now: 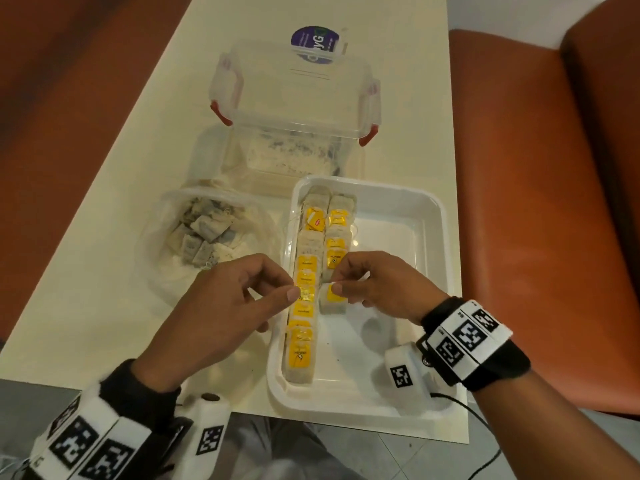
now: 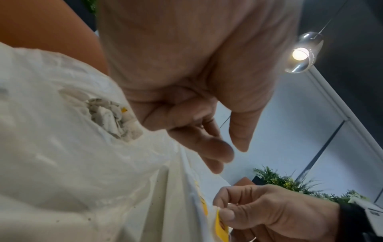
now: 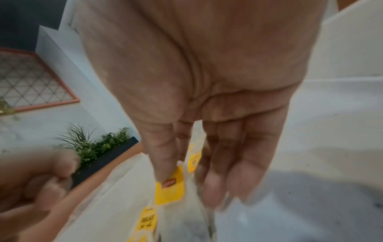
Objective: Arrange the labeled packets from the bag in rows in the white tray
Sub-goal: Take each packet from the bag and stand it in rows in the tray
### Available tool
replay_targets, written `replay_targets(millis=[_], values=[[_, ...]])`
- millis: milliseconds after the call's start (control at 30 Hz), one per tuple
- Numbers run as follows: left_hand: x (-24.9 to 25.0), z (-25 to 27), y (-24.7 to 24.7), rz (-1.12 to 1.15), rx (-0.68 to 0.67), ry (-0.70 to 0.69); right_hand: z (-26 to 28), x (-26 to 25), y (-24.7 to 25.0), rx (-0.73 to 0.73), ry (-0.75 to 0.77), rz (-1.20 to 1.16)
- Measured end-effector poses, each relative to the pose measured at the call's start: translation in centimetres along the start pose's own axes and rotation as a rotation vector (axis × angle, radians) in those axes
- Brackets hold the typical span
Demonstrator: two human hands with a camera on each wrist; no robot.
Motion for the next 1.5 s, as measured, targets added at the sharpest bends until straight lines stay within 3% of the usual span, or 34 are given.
replay_targets(millis=[167, 1000, 1200, 1267, 1367, 1500], values=[[-0.9, 0.2, 0.6, 0.028, 0.047, 0.020, -2.0, 1.0, 1.2, 0.201, -0.047, -0.034], [-2.6, 1.1, 2.1, 0.058, 0.065, 0.043, -2.3, 1.0, 1.1, 0.264, -0.077, -0.086], [-2.5, 1.2, 4.0, 0.037, 0.109, 0.047, -1.3, 0.5, 2.1, 0.363, -0.080, -0.062], [-3.2, 0.7, 5.7, -0.053, 0.178, 0.033, -0.6, -0.9, 2.4, 0.395, -0.027, -0.028], [-4.2, -0.5, 8.2, -0.397, 0.263, -0.027, 0.3, -4.6, 2.0, 0.425, 0.129, 0.109], [-5.2, -3.1, 8.4, -0.829, 0.139, -0.114, 0.6, -10.6, -1.5, 0.275, 0.331, 0.391]])
Point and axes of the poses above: each hand's wrist, its own z-axis away from the middle knuckle, its own y-axis out of the back of the hand, x = y × z, the point moved 6 cm from there along -z, towards the middle knuckle, and after that the axes turned 3 degrees about -y, right-handed, at the moved point
